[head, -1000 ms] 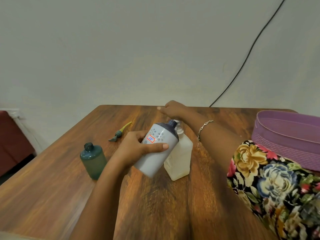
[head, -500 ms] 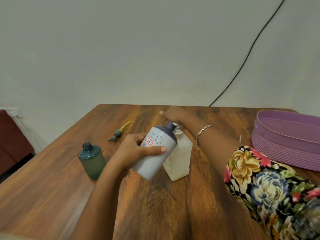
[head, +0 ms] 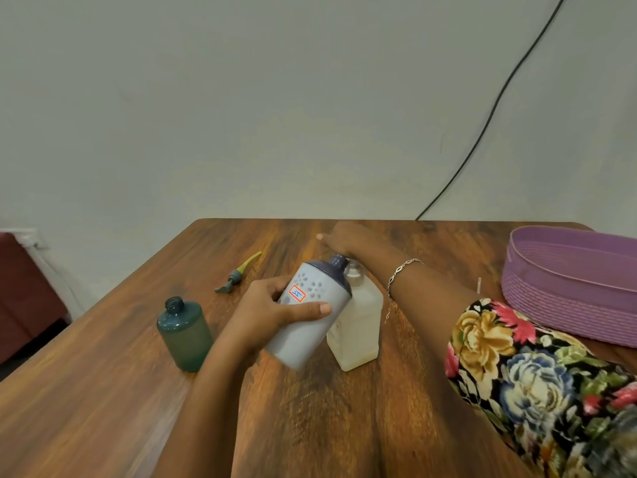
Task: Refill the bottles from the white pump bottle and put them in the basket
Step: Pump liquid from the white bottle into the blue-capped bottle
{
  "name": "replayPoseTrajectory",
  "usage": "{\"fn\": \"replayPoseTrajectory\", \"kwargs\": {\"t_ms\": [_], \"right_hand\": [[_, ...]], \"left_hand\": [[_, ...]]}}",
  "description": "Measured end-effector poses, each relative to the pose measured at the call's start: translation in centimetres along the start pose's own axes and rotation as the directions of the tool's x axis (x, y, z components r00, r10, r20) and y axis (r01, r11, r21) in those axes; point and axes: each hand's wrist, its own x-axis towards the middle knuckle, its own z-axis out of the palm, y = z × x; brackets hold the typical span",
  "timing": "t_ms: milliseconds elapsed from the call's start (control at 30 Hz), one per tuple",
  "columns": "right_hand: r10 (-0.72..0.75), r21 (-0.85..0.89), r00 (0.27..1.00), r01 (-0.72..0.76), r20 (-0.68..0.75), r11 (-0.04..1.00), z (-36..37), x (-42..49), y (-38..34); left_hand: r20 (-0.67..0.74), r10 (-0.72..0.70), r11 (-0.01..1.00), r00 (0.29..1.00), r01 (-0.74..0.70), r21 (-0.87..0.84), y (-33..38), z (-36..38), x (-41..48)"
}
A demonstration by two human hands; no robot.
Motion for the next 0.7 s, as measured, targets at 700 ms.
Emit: {"fn": "replayPoseTrajectory", "kwargs": {"t_ms": [700], "right_hand": [[-0.026, 0.201, 0.997, 0.010, 0.076, 0.980, -0.7, -0.3, -0.1]], "left_hand": [[0.016, 0.029, 1.000, 0.999, -0.029, -0.008, 0.2, 0.0, 0.5]]}}
